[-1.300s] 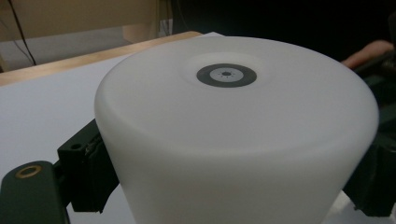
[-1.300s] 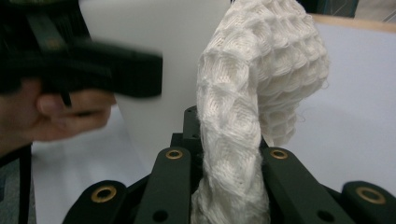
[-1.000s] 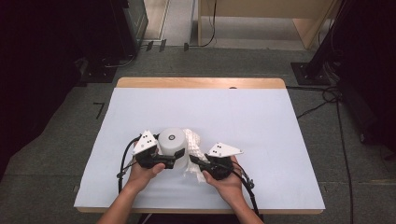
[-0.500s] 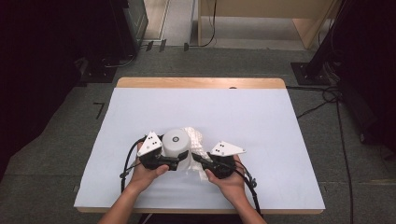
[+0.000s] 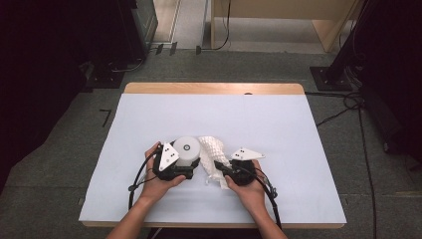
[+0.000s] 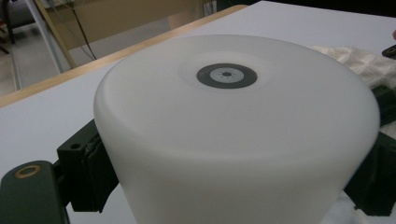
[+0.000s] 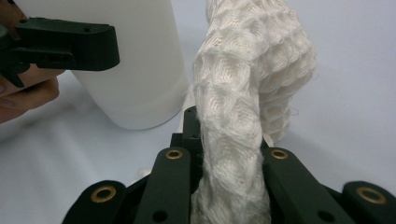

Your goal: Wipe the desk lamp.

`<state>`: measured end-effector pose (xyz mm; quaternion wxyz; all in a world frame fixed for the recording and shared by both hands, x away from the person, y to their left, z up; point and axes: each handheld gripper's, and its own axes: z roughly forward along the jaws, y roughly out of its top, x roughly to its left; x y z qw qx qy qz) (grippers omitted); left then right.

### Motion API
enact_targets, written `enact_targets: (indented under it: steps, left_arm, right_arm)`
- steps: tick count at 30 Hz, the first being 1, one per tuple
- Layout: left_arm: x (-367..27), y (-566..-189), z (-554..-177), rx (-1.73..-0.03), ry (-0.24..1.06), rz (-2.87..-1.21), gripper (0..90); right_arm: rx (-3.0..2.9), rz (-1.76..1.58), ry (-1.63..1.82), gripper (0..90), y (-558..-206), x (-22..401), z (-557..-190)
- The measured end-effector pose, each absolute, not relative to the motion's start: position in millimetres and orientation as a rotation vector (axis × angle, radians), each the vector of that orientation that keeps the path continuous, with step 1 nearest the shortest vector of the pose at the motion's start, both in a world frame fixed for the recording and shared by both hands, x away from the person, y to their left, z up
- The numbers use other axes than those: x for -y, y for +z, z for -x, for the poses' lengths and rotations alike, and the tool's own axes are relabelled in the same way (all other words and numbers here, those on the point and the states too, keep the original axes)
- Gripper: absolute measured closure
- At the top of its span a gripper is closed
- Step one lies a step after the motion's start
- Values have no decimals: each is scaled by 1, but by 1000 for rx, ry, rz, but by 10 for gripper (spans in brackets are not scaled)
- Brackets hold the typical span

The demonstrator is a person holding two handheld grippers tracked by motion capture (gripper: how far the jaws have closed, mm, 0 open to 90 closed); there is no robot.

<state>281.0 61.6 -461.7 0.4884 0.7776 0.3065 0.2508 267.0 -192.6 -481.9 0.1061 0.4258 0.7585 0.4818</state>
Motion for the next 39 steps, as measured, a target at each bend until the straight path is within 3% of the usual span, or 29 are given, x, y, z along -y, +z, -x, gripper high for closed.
enact_targets:
  steps: [3, 13, 16, 18, 24, 34, 39]
  left_arm:
    - [-72, -464, -284, -802, 540, -1862, 86]
    - [-71, -464, -270, -936, 584, -1796, 84]
    - [-68, -465, -265, -990, 610, -1777, 49]
    - [-57, -466, -260, -1056, 668, -1778, 31]
    - [-56, -466, -260, -1069, 667, -1782, 87]
    - [-93, -441, -277, -852, 320, -1663, 88]
    - [-81, -444, -274, -790, 290, -1729, 88]
  right_arm:
    - [-2238, -1273, 1419, 776, -484, 195, -267]
    - [-2189, -1312, 1440, 638, -482, 202, -266]
    - [-2167, -1322, 1447, 657, -480, 204, -264]
    - [-2133, -1323, 1461, 750, -477, 207, -262]
    - [-2128, -1311, 1463, 789, -474, 207, -260]
    - [-2175, -1187, 1488, 793, -466, 188, -252]
    - [-2200, -1091, 1523, 798, -459, 174, -247]
